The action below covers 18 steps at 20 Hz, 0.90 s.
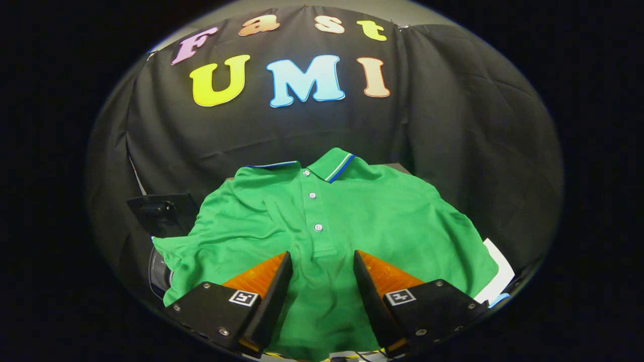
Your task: Put the clothes into the washing machine and then close the washing machine lid.
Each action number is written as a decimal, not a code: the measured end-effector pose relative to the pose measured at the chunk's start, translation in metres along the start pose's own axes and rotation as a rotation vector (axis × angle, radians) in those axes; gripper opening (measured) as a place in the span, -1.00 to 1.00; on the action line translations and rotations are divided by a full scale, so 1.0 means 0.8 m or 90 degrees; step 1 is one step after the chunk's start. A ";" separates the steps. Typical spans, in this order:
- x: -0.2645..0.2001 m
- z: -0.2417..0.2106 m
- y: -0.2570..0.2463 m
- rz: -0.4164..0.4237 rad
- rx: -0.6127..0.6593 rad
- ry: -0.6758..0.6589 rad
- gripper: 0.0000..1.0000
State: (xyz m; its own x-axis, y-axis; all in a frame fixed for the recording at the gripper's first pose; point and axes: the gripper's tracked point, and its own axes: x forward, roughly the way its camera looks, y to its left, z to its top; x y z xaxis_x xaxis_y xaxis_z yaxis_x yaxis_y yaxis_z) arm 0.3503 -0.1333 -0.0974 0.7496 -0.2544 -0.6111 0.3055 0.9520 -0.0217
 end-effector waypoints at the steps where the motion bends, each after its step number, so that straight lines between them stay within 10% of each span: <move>1: 0.001 0.002 -0.004 -0.012 0.011 -0.009 0.49; 6: 0.002 0.004 -0.002 -0.049 -0.006 -0.032 -0.92; 18: -0.037 0.063 0.030 -0.109 -0.070 -0.050 -0.99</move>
State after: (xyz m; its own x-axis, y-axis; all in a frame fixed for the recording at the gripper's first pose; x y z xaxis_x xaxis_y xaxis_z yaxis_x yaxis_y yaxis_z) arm 0.3653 -0.1118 -0.0402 0.7364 -0.4230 -0.5280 0.3698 0.9052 -0.2094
